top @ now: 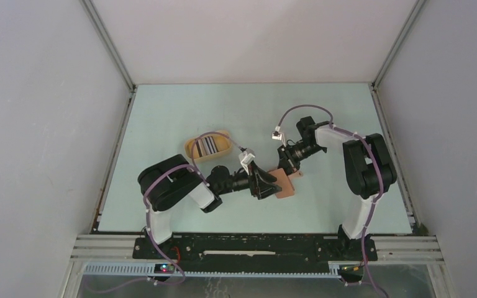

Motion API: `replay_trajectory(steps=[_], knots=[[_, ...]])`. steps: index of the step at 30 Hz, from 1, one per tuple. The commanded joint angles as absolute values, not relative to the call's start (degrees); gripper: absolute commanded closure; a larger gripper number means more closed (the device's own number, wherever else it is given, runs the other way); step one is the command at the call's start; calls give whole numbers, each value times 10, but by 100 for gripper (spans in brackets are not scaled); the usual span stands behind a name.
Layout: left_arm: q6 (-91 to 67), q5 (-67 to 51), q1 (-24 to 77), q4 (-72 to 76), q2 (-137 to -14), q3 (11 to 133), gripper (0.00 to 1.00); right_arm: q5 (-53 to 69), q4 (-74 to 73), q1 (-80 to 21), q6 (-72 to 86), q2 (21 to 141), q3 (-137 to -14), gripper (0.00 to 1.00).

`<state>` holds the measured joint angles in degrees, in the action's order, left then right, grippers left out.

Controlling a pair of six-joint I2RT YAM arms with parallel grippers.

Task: Put the credit cards into the card holder
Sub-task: Close the card holder at the center of the board.

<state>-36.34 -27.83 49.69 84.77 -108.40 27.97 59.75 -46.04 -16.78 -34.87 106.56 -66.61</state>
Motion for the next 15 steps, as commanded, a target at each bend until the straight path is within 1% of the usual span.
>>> replay_trajectory(steps=[1,2,3,4,8,10,15], knots=[[-383,-240,488,855,-1095,296,31,580,-466,-196,-274,1081,-694,83],[-386,-237,487,850,-1097,295,32,560,-466,-202,-268,1083,-698,78],[-388,-234,486,845,-1098,295,32,542,-464,-207,-256,1084,-700,71],[-394,-232,486,841,-1100,295,33,522,-462,-212,-248,1084,-704,67],[-409,-234,485,837,-1112,301,33,469,-449,-216,-217,1072,-712,54],[-414,-236,484,830,-1117,307,34,449,-443,-215,-213,1063,-713,51],[-416,-238,483,792,-1119,322,34,382,-430,-208,-203,1031,-715,47]])
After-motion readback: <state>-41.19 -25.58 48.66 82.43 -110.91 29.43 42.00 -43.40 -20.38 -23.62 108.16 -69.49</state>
